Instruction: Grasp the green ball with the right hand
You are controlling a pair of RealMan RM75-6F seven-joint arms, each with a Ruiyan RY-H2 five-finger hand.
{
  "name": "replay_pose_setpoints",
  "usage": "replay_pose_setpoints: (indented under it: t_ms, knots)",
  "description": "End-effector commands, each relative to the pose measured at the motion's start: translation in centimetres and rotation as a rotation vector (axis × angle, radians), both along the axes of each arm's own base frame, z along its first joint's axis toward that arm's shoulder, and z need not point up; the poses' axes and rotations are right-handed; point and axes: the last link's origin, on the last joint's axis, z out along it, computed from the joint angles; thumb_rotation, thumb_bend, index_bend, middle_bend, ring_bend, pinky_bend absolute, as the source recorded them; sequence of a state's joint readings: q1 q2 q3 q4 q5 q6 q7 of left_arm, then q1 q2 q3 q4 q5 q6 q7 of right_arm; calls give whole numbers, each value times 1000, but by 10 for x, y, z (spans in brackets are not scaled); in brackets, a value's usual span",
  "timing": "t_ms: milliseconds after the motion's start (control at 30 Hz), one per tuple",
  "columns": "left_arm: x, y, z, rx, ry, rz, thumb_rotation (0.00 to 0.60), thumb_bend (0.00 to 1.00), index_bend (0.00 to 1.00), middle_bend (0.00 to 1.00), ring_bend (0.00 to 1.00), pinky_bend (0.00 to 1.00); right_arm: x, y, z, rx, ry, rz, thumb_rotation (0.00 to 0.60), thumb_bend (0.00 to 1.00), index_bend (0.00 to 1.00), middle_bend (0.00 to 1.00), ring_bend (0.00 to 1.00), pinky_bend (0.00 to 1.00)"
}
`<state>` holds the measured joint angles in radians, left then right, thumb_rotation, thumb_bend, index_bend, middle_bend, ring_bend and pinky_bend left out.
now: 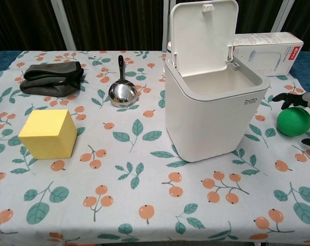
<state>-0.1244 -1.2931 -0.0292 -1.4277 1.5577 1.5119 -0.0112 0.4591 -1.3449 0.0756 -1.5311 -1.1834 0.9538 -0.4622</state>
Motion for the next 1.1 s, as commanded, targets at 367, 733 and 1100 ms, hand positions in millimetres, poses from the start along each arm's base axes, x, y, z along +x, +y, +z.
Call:
replay_pose_setpoints:
  t_ms: [367,733,1100]
  knots:
    - [0,0,-1,-2,-3,-3,600,0,89,43,0,67,22,0,56,-179,-127,110,600,307,682,562,543,741]
    - [2,2,-3,-6,-6,-11,600,0,89,43,0,67,90,30,113,-224,-354,397,600,306,690,565,543,742]
    - [-1,0,-3,-12,-4,7,600,0,89,43,0,67,128,19,73,-93,-382,492,600,289,631,558,512,667]
